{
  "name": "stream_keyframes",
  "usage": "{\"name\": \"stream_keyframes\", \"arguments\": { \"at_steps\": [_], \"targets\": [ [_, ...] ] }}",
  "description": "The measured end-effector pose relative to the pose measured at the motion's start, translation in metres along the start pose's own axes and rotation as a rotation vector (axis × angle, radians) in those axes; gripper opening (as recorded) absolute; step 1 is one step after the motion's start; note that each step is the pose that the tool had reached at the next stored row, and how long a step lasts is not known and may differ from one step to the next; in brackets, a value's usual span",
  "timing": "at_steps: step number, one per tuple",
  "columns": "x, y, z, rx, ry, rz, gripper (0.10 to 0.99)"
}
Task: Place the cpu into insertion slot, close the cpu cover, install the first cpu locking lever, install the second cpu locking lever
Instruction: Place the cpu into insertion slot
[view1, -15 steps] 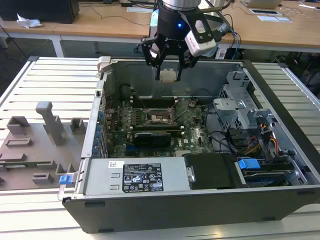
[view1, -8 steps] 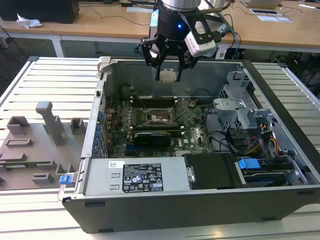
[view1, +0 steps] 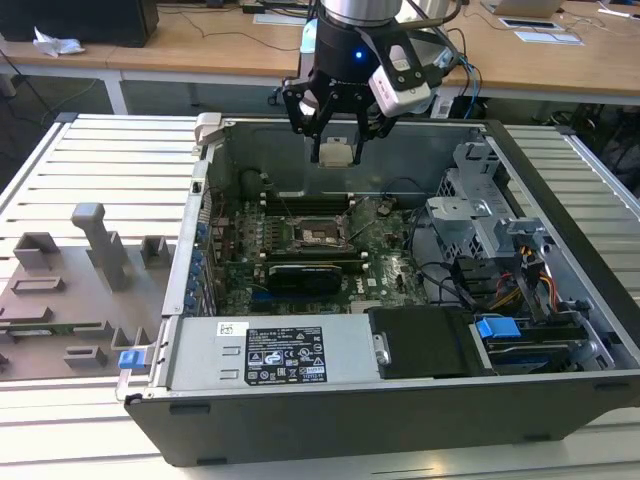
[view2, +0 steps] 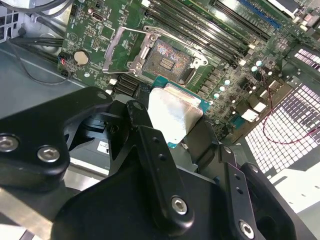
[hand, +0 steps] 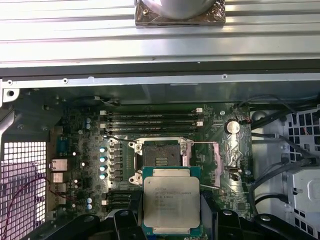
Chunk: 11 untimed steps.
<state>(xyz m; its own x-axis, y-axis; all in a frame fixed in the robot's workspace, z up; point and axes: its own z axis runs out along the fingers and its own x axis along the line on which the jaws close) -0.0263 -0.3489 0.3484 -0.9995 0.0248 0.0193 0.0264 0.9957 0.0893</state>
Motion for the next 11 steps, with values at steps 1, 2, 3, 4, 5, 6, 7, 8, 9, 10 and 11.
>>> {"name": "stream_keyframes", "arguments": {
  "at_steps": [1,2,3,4,5,6,7,8,9,10,11],
  "targets": [
    [0.0,0.0,0.0003,0.0,0.0,0.0,0.545],
    [0.0,-0.0001,0.0006,0.0,0.0,0.0,0.545],
    [0.0,-0.0001,0.0008,0.0,0.0,0.0,0.545],
    [0.0,-0.0001,0.0013,0.0,0.0,0.0,0.545],
    [0.0,-0.0002,0.0017,0.0,0.0,0.0,0.545],
    [-0.0001,-0.0002,0.0021,0.0,0.0,0.0,0.545],
    [-0.0001,-0.0002,0.0026,0.0,-0.0001,0.0,0.545],
    [-0.0001,-0.0004,0.0039,0.0,-0.0001,0.0,0.545],
    [-0.0001,-0.0004,0.0049,0.0,0.0,0.0,0.545],
    [-0.0001,-0.0006,0.0072,0.0,0.0,0.0,0.545],
    [-0.0002,-0.0008,0.0095,0.001,-0.0001,0.0,0.545]
  ]
}}
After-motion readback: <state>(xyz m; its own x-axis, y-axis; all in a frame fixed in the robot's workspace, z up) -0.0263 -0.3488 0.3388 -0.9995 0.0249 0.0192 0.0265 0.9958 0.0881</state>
